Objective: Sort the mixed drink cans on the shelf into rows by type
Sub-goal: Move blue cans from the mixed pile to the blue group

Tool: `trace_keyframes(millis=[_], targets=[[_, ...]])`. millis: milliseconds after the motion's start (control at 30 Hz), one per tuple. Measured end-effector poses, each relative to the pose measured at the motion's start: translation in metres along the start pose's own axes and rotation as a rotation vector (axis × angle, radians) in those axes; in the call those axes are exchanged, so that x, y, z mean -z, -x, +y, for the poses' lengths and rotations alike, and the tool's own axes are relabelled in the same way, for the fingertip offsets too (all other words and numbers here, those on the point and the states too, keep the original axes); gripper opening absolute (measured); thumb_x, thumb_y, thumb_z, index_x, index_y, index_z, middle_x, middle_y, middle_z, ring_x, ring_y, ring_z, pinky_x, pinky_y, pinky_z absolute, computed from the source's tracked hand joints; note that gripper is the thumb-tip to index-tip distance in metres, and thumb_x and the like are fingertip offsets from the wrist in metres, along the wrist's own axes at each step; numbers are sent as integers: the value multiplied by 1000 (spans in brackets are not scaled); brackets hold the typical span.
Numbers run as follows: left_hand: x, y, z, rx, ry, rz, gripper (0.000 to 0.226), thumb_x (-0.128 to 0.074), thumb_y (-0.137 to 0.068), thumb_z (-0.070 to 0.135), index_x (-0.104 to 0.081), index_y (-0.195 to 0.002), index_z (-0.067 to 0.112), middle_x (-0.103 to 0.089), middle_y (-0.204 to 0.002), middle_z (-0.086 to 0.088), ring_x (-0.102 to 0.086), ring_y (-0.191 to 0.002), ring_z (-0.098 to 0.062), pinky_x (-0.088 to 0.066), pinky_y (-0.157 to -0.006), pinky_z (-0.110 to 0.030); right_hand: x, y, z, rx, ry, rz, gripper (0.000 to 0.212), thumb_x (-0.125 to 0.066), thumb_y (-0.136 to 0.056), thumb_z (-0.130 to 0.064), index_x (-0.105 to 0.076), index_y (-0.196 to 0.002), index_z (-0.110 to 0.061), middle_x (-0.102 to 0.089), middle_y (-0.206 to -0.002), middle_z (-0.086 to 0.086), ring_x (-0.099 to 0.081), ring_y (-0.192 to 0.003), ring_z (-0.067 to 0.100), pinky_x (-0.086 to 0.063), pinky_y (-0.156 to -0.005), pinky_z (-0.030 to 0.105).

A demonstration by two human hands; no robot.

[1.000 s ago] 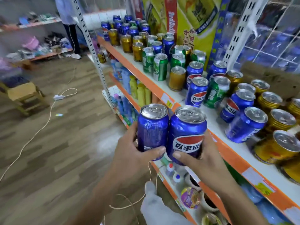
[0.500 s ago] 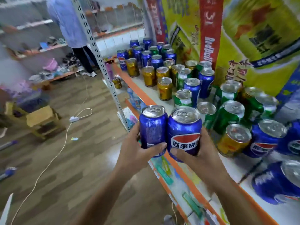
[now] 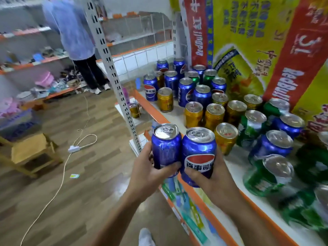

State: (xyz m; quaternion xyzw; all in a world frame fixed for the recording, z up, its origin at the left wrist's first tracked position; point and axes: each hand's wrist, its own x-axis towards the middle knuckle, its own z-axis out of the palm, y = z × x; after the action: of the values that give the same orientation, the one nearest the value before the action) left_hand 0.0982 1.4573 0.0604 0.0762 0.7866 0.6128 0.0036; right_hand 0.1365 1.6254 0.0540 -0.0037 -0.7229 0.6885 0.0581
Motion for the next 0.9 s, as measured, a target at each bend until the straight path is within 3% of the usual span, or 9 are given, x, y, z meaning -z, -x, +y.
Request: trace_keyframes(millis=[100, 300, 367, 433, 500, 567, 667, 800, 900], targets=[[36, -47, -14, -7, 16, -67, 53, -85, -62, 1, -60, -106, 14, -70, -87, 22, -64, -77, 6, -46, -62, -8, -39, -39, 3, -16, 11, 70, 72, -81, -66, -16, -40, -123, -31, -64, -102, -26, -61, -94, -9, -47, -72, 7], [81, -134, -41, -13, 35, -167, 65, -80, -49, 41, -57, -109, 31, -69, -100, 18, -65, -89, -2, -55, -78, -25, -85, -110, 6, -63, 53, 166, 74, -88, -54, -3, -49, -111, -31, -67, -101, -23, -67, -92, 2, -52, -72, 16], [82, -157, -44, -24, 30, -205, 67, -81, -50, 41, -56, -111, 29, -69, -103, 15, -66, -93, -5, -55, -82, -30, -89, -128, 8, -60, 53, 216, 78, -88, -46, -18, -51, -113, -33, -68, -104, -18, -67, -95, 5, -55, -75, 22], [78, -184, -46, -40, 25, -257, 67, -83, -51, 37, -55, -112, 30, -69, -105, 16, -65, -97, -5, -53, -83, -27, -89, -148, 9, -62, 47, 277, 82, -84, -39, -31, -51, -113, -33, -69, -104, -15, -66, -95, 3, -54, -76, 21], [72, -210, -45, -62, 48, -292, 73, -84, -50, 35, -52, -115, 31, -68, -109, 13, -64, -101, -5, -52, -85, -25, -87, -169, 9, -31, 45, 330, 80, -84, -39, -29, -50, -112, -34, -68, -104, -14, -66, -96, 2, -52, -76, 15], [68, -232, -38, -125, 60, -307, 81, -85, -52, 31, -45, -123, 34, -65, -116, 13, -62, -108, -6, -51, -89, -28, -84, -188, 5, 16, 62, 357, 80, -86, -46, -18, -48, -114, -38, -66, -108, -15, -64, -102, 5, -53, -80, 20], [68, -264, -19, -259, 50, -314, 88, -86, -52, 22, -38, -123, 42, -58, -117, 25, -57, -112, 1, -48, -90, -17, -78, -216, -13, 85, 81, 409, 88, -91, -50, -7, -44, -117, -38, -63, -107, -28, -61, -101, -5, -50, -78, 12], [68, -322, 14, -378, 81, -253, 86, -87, -46, 18, -42, -115, 41, -60, -110, 26, -58, -108, 3, -46, -89, -16, -65, -270, -47, 225, 108, 503, 76, -86, -57, -8, -46, -118, -29, -63, -108, -15, -62, -97, -5, -47, -75, 9], [58, -377, 39, -444, 86, -202, 80, -91, -53, 19, -41, -112, 40, -59, -109, 24, -58, -103, 6, -45, -84, -10, -54, -325, -68, 279, 146, 559, 69, -85, -63, -20, -45, -118, -23, -60, -110, -10, -61, -94, -4, -48, -77, 10]])
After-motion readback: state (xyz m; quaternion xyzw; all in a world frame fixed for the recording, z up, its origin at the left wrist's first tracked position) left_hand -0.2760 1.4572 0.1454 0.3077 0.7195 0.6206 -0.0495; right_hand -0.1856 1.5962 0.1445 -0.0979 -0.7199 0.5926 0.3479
